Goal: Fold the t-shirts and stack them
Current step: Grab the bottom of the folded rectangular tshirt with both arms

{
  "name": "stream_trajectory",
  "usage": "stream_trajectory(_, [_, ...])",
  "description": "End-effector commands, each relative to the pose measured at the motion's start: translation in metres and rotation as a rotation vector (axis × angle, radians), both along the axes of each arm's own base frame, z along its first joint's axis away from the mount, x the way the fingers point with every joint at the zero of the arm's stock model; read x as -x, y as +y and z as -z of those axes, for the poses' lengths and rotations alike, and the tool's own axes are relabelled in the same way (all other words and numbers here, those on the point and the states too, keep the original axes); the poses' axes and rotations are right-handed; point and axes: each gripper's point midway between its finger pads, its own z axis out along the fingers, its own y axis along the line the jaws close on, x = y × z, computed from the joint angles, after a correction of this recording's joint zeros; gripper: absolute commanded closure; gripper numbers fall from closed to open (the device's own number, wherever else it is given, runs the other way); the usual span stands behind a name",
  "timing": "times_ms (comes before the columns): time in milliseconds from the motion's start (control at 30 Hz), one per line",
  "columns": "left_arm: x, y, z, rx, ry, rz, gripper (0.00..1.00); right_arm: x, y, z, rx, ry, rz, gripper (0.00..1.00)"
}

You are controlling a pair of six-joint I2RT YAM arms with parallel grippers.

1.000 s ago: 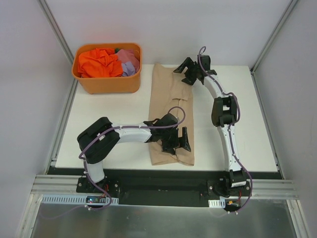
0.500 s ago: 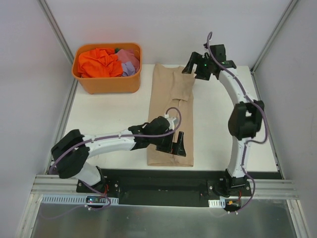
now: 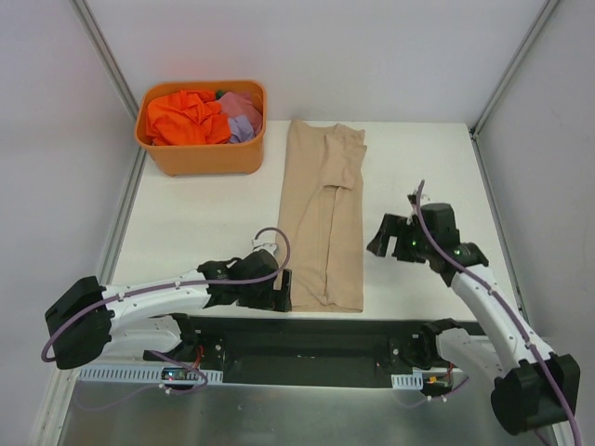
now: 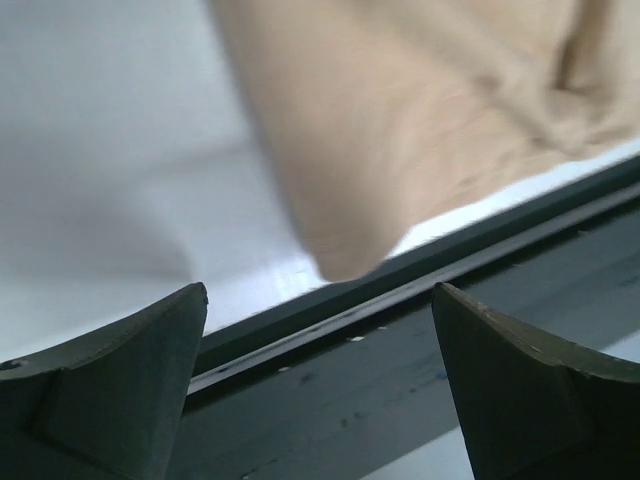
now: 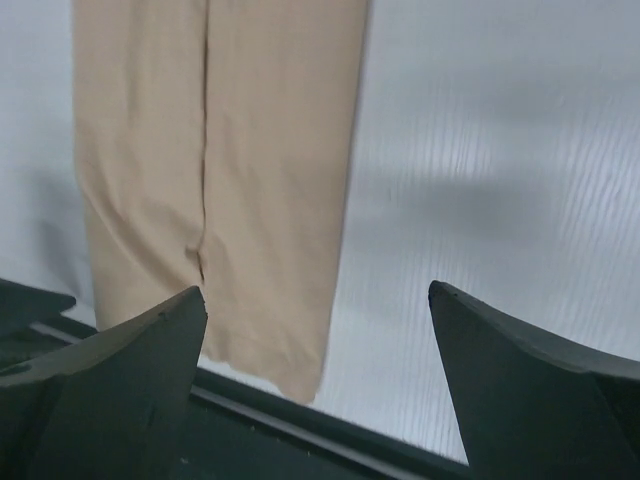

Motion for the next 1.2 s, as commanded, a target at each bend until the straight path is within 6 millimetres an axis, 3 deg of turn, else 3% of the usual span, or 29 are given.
stream_trajectory(0, [-0.002,0.026,0.017,-0.089,-0.003,-0.104,0.08,0.041,0.004,0.018,-0.017,0.061,0.001,0.05])
stream_trajectory(233, [-0.01,0.012,0.019,-0.107,0.018,-0.128,0.4,0.094,0.024,0.059,-0.049,0.225,-0.122,0.05])
stream_trajectory(533, [0.004,0.019,0.034,-0.123,0.075,-0.114,0.79,0.116,0.032,0.077,0.06,0.275,-0.219,0.01])
stream_trajectory(700, [0.005,0.012,0.036,-0.094,0.087,-0.097,1.0,0.127,0.039,0.09,0.134,0.302,-0.271,0.08])
stream_trajectory(867, [0.009,0.014,0.04,-0.097,0.103,-0.098,1.0,0.138,0.05,0.097,0.186,0.33,-0.335,0.18])
stream_trajectory(1167, [0.012,0.018,0.037,-0.039,0.072,-0.099,1.0,0.136,0.057,0.11,0.251,0.342,-0.349,0.37])
